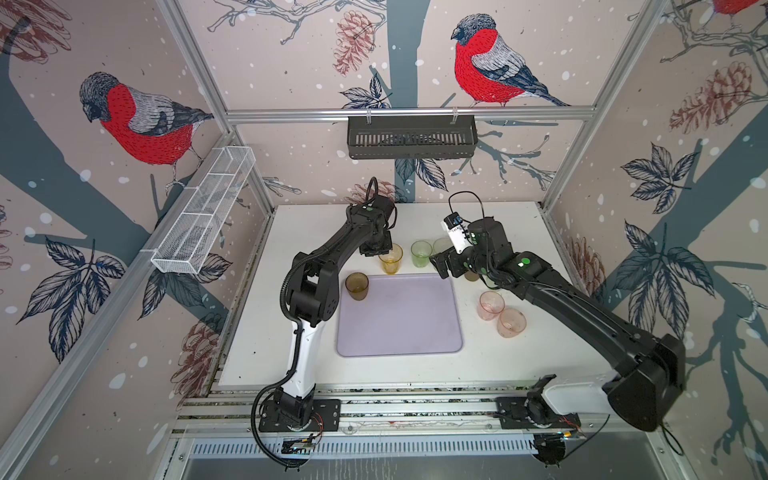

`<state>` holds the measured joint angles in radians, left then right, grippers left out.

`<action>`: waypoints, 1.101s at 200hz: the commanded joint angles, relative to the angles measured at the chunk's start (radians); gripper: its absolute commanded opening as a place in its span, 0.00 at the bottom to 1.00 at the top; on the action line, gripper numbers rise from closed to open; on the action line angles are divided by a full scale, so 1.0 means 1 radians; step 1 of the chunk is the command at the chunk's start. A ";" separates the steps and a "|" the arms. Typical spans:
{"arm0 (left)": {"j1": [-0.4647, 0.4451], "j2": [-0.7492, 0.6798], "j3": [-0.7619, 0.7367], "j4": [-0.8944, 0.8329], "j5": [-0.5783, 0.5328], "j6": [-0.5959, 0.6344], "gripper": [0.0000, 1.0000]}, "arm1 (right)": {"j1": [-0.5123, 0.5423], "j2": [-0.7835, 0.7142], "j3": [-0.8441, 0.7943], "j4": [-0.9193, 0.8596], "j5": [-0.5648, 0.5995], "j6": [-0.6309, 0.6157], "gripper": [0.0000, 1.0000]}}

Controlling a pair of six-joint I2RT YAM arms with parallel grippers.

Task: Place the glasses into the tray
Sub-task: 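Move the left gripper to the clear amber glass and grasp its rim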

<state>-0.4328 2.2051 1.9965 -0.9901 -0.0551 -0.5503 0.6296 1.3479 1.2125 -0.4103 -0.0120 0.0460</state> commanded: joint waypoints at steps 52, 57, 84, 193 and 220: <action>-0.001 0.019 0.007 -0.016 -0.012 -0.004 0.27 | -0.001 -0.010 -0.014 0.026 0.003 -0.015 1.00; -0.002 0.019 0.007 -0.018 -0.012 -0.004 0.26 | -0.001 -0.011 -0.014 0.026 0.003 -0.014 0.99; -0.004 0.019 0.006 -0.018 -0.012 -0.004 0.24 | -0.001 -0.012 -0.016 0.028 0.003 -0.014 0.99; -0.006 0.017 0.008 -0.024 -0.015 -0.004 0.16 | -0.001 -0.005 -0.013 0.031 0.004 -0.018 1.00; -0.006 0.017 0.008 -0.024 -0.014 -0.003 0.14 | -0.001 -0.006 -0.015 0.028 0.006 -0.018 0.99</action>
<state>-0.4381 2.2215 1.9976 -0.9909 -0.0555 -0.5503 0.6277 1.3422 1.1965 -0.4065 -0.0143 0.0372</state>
